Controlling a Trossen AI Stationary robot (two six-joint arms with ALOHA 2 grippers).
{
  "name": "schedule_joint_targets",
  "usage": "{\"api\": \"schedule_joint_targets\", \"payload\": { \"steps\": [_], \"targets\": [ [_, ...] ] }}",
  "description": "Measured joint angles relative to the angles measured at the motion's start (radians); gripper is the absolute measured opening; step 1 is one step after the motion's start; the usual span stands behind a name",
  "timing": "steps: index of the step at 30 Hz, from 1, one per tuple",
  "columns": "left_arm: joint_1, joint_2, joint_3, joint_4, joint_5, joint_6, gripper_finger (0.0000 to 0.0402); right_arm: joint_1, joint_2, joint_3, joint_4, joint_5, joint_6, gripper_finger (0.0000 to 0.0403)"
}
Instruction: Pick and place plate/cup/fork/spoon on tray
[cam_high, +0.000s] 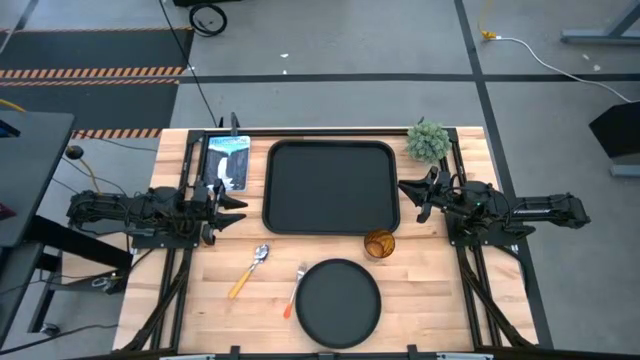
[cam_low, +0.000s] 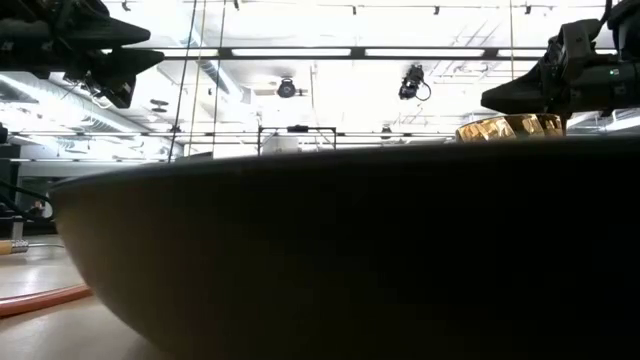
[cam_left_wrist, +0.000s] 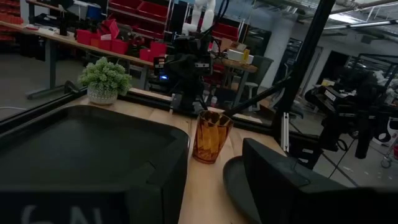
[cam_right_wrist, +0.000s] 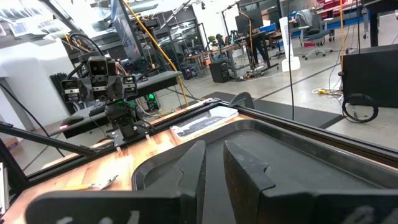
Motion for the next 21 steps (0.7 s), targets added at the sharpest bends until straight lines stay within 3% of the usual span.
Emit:
{"api": "schedule_joint_targets", "payload": {
  "steps": [17, 21],
  "targets": [
    [0.0, 0.0, 0.0, 0.004, 0.0, 0.0, 0.0163, 0.0, 0.0, 0.0, 0.0, 0.0, 0.0, 0.0064],
    [0.0, 0.001, 0.0, 0.076, -0.034, -0.002, 0.0163, 0.0, 0.0, 0.0, 0.0, 0.0, 0.0, 0.0064]
  ]
}}
